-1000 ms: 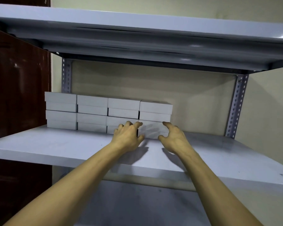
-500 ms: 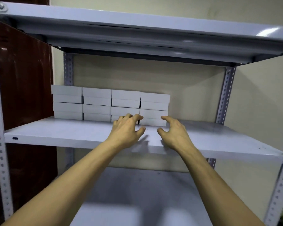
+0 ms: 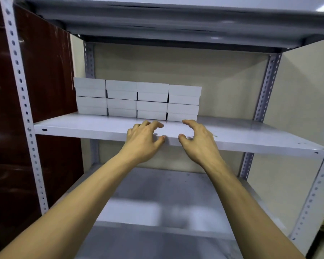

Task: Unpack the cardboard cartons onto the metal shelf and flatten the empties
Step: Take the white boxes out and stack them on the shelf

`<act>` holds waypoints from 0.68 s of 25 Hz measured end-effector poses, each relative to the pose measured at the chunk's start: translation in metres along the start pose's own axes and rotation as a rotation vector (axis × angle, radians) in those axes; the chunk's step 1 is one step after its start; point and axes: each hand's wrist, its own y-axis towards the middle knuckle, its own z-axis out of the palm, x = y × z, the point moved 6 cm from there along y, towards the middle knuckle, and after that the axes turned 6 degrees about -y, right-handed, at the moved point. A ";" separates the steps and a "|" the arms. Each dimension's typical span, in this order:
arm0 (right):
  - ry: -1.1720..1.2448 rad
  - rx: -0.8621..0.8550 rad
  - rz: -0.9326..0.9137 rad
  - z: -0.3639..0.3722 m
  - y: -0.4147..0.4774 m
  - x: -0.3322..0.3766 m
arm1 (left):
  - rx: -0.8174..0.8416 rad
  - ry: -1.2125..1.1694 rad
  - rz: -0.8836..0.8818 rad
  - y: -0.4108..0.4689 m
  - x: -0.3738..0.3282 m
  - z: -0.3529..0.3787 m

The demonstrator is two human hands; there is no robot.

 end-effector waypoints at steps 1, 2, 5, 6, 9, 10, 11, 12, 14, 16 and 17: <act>0.014 0.007 -0.007 0.002 -0.002 0.000 | -0.006 0.001 -0.015 -0.004 0.001 -0.001; 0.022 0.015 -0.015 0.004 -0.005 0.000 | -0.011 0.001 -0.036 -0.010 0.002 -0.002; 0.034 0.056 -0.046 0.011 -0.019 0.001 | -0.037 0.012 -0.082 -0.033 0.003 -0.005; 0.052 0.071 -0.060 0.014 -0.024 0.003 | -0.040 0.016 -0.096 -0.041 0.003 -0.007; 0.120 0.119 -0.105 0.029 -0.042 0.007 | -0.051 0.042 -0.151 -0.071 0.010 -0.011; 0.138 0.125 -0.108 0.034 -0.050 0.007 | -0.047 0.060 -0.171 -0.082 0.012 -0.012; 0.153 0.125 -0.107 0.039 -0.056 0.007 | -0.047 0.073 -0.184 -0.093 0.014 -0.013; 0.166 0.133 -0.107 0.044 -0.063 0.008 | -0.049 0.080 -0.199 -0.103 0.016 -0.015; 0.200 0.180 -0.110 0.060 -0.081 0.012 | -0.057 0.092 -0.240 -0.128 0.022 -0.018; 0.246 0.223 -0.115 0.075 -0.098 0.017 | -0.068 0.103 -0.278 -0.154 0.027 -0.023; 0.270 0.239 -0.113 0.082 -0.108 0.019 | -0.071 0.106 -0.302 -0.168 0.030 -0.026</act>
